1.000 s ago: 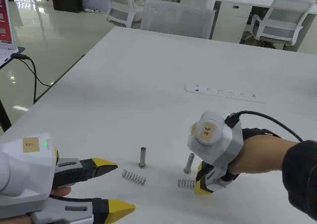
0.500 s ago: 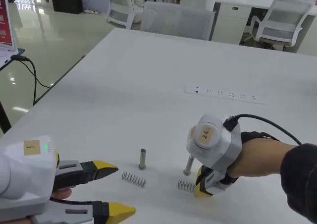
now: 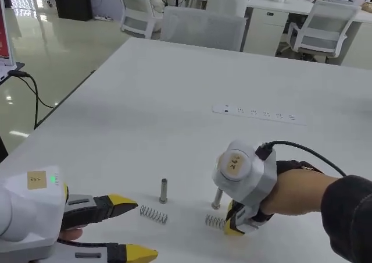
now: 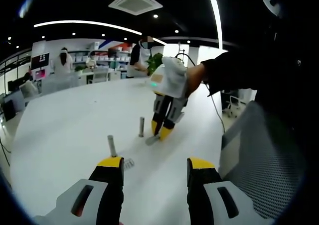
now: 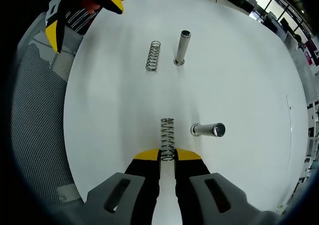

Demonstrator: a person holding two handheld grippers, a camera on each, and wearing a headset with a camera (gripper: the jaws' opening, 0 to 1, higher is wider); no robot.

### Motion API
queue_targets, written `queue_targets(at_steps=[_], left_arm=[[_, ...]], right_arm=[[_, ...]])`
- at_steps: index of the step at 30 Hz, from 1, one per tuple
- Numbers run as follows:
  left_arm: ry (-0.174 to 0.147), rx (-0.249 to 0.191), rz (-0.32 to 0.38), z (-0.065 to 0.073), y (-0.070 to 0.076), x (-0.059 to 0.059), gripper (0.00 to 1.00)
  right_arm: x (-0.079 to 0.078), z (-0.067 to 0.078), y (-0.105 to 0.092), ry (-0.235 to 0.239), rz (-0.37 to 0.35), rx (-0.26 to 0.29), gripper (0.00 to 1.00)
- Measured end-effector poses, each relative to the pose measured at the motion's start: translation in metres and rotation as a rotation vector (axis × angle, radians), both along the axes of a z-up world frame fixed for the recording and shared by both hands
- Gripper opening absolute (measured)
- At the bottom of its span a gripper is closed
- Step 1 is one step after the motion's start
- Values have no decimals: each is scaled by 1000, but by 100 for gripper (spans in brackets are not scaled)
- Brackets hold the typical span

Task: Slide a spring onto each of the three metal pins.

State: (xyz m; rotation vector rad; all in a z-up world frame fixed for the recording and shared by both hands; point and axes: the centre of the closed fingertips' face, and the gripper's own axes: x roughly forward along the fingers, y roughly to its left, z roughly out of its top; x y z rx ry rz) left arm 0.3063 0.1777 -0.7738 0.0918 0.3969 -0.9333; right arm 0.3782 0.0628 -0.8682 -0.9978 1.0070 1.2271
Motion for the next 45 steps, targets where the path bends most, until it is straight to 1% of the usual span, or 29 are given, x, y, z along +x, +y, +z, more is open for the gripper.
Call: queue_targets(at_steps=[3, 5, 7, 11, 15, 19, 21, 26, 29, 31, 34, 39, 45], left_arm=[[-1, 12, -20, -1, -3, -1, 45], [-2, 10, -26, 0, -5, -2, 44], [-5, 12, -36, 2, -6, -2, 44], [-12, 30, -59, 4, -8, -2, 44], [-32, 50, -99, 12, -13, 0, 44], [-52, 77, -150, 21, -20, 2, 44], [-63, 85, -165, 25, -22, 4, 44], [-77, 102, -191, 30, -30, 6, 43], [-87, 117, -204, 33, -35, 10, 43], [-92, 108, -204, 34, -38, 12, 42], [-86, 100, -196, 30, -40, 15, 41], [-64, 105, -211, 19, -45, 10, 40], [-41, 116, -215, 8, -47, 9, 40]], right_arm=[[1, 0, 0, 8, -19, 7, 8], [2, 0, 0, 15, -32, 13, 8], [2, 0, 0, 17, -36, 17, 8], [1, 1, 0, 13, -38, 15, 8], [0, 1, 1, 5, -40, 9, 7], [-1, 0, 1, -14, -28, -10, 7], [0, 1, 1, -18, -33, -11, 7], [0, 1, 0, -7, -64, 7, 7], [0, 1, 1, -18, -59, 6, 7], [-2, 1, 0, -14, -60, 2, 7], [-5, 1, -1, -12, -55, -3, 7], [-10, 2, -3, -11, -41, -13, 7], [-14, 9, -1, -16, -22, -13, 7]])
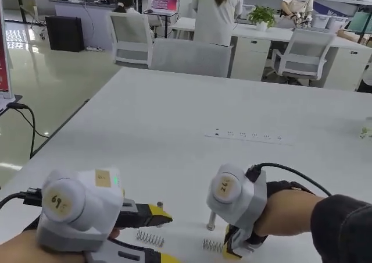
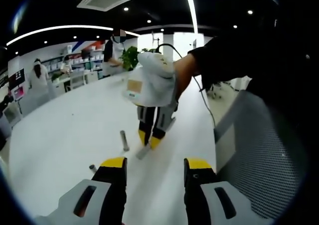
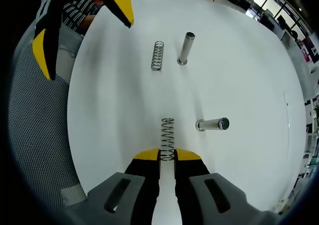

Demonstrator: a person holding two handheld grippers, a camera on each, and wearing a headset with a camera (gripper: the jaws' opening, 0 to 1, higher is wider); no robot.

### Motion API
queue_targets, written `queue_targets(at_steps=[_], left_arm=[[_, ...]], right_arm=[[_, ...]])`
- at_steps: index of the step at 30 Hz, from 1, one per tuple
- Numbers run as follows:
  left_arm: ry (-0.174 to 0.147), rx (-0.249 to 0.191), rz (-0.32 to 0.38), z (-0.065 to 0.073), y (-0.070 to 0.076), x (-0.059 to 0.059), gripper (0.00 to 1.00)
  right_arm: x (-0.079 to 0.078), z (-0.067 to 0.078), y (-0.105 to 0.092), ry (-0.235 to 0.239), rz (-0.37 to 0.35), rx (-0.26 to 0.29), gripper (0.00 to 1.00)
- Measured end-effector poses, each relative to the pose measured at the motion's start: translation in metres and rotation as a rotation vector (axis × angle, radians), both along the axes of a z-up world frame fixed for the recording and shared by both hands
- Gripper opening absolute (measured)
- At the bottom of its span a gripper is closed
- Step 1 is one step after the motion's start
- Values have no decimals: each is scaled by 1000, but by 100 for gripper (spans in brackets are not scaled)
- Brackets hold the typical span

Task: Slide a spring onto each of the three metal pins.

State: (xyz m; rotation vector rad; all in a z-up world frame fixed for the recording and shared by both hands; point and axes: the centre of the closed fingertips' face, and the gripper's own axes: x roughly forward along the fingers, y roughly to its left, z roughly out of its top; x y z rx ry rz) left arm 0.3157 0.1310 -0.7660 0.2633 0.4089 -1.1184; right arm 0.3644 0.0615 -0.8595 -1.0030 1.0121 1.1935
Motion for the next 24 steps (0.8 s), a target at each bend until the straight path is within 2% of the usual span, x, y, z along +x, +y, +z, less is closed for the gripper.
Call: queue_targets(at_steps=[17, 24], left_arm=[[38, 4, -6, -17, -6, -6, 37], [44, 2, -7, -19, -7, -7, 37]], right_arm=[[-19, 16, 6, 12, 27, 20, 7], [-25, 25, 7, 18, 28, 37, 7]])
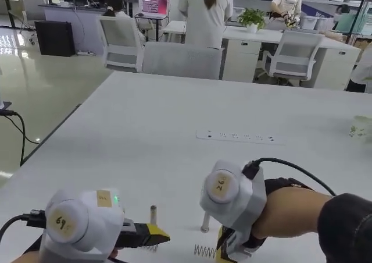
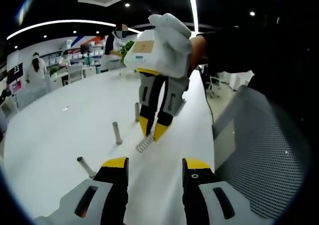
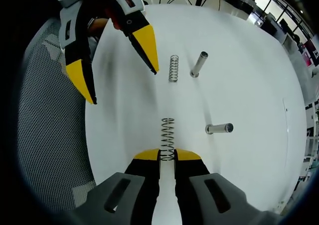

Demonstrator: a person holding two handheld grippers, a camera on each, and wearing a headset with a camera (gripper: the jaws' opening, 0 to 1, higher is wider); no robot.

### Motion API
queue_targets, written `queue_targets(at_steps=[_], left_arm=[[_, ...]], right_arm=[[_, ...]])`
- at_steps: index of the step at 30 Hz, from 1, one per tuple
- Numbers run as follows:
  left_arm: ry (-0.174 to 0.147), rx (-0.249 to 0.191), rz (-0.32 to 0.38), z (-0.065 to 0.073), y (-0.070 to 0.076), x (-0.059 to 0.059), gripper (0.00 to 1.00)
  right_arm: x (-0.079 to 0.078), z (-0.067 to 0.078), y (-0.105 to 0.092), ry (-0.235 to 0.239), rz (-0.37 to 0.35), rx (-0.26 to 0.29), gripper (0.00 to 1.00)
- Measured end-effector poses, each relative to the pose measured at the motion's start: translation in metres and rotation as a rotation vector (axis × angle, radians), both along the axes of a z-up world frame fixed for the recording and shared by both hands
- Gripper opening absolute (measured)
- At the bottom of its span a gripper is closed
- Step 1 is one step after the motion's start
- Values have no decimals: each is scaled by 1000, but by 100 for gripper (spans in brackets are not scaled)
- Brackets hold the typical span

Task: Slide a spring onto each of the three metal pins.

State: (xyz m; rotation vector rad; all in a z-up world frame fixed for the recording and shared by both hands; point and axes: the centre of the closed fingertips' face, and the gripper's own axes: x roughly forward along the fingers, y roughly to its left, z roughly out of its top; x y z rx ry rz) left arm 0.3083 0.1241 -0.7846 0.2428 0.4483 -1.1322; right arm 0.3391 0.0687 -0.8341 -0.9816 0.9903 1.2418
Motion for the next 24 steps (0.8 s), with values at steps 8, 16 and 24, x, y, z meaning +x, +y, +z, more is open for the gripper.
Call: queue_targets(at_steps=[8, 16, 24], left_arm=[[2, -9, 2, 2, -2, 0, 37], [1, -14, 8, 2, -1, 2, 36], [-5, -17, 10, 2, -1, 3, 34]], right_arm=[[-4, 14, 2, -10, 11, 15, 7], [-11, 26, 10, -2, 32, 38, 7], [-21, 32, 22, 10, 83, 42, 7]])
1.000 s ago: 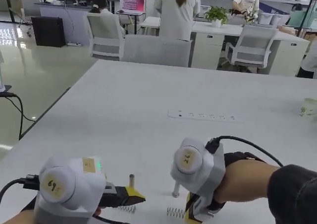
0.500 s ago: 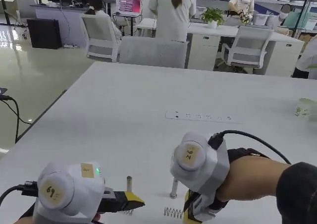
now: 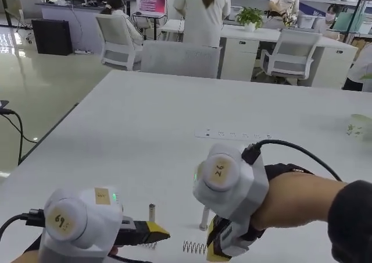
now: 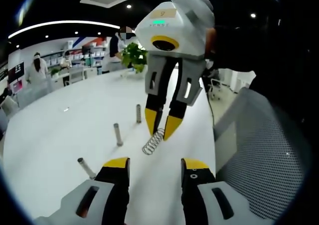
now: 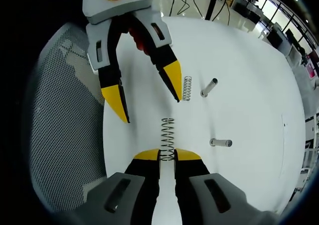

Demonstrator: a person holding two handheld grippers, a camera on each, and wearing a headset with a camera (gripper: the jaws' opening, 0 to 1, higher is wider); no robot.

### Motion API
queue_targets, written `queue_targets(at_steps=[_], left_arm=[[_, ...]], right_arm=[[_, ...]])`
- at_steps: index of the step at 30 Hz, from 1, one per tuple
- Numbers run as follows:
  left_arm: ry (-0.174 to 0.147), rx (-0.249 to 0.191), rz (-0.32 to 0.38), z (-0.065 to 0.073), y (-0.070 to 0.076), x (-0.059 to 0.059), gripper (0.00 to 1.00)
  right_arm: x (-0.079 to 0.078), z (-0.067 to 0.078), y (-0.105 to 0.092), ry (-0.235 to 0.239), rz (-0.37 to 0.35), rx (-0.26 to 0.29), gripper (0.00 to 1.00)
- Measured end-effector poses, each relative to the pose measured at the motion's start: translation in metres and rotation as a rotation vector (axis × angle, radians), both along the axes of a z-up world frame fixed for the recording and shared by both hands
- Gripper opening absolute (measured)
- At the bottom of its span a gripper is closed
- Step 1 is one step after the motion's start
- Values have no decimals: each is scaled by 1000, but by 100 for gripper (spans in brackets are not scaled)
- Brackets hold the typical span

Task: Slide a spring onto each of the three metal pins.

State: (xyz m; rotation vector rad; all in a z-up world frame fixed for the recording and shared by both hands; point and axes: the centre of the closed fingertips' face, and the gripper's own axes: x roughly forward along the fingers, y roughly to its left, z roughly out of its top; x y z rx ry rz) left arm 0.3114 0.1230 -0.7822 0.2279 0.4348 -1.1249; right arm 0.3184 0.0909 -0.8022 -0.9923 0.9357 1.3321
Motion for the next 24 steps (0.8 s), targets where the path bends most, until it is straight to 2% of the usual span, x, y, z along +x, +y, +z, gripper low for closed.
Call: queue_targets(at_steps=[10, 24], left_arm=[[-4, 7, -19, -2, -2, -2, 29], [-14, 16, -39, -4, -4, -7, 22]], right_arm=[[-10, 4, 9, 5, 66, -5, 7], [-19, 3, 11, 15, 119, -24, 7]])
